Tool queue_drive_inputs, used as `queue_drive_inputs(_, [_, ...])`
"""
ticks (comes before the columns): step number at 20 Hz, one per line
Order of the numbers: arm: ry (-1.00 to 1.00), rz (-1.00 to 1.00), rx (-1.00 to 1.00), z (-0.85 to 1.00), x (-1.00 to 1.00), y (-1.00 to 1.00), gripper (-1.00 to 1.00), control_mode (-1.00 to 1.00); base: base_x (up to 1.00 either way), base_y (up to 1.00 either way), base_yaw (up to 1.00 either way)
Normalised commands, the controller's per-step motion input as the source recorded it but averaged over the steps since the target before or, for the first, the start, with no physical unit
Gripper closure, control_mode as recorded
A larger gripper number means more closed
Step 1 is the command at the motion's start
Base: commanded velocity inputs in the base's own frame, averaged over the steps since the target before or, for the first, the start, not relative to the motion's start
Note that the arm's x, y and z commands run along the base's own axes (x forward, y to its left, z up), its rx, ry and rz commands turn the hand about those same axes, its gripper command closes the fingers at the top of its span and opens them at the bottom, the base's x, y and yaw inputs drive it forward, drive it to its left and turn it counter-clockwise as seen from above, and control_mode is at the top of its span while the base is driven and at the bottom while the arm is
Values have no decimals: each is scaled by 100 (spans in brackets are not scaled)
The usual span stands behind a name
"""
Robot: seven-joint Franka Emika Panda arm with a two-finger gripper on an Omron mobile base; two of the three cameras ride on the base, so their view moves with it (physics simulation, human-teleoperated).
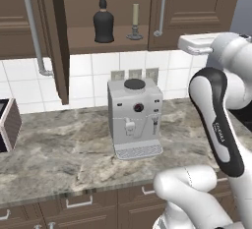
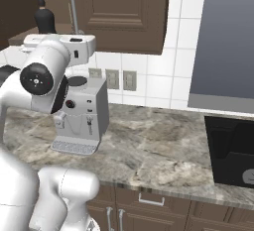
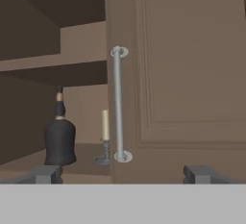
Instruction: Get the candle and the liquor from the cabinet and move them to the dining counter.
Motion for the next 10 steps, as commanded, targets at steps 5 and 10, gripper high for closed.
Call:
queue_drive_inputs(5, [-3,-4,0,1,13,19,-100,-100,0,0,0])
queue_drive_inputs(10, [-6,-3,0,10,6,4,-100,-100,0,0,0])
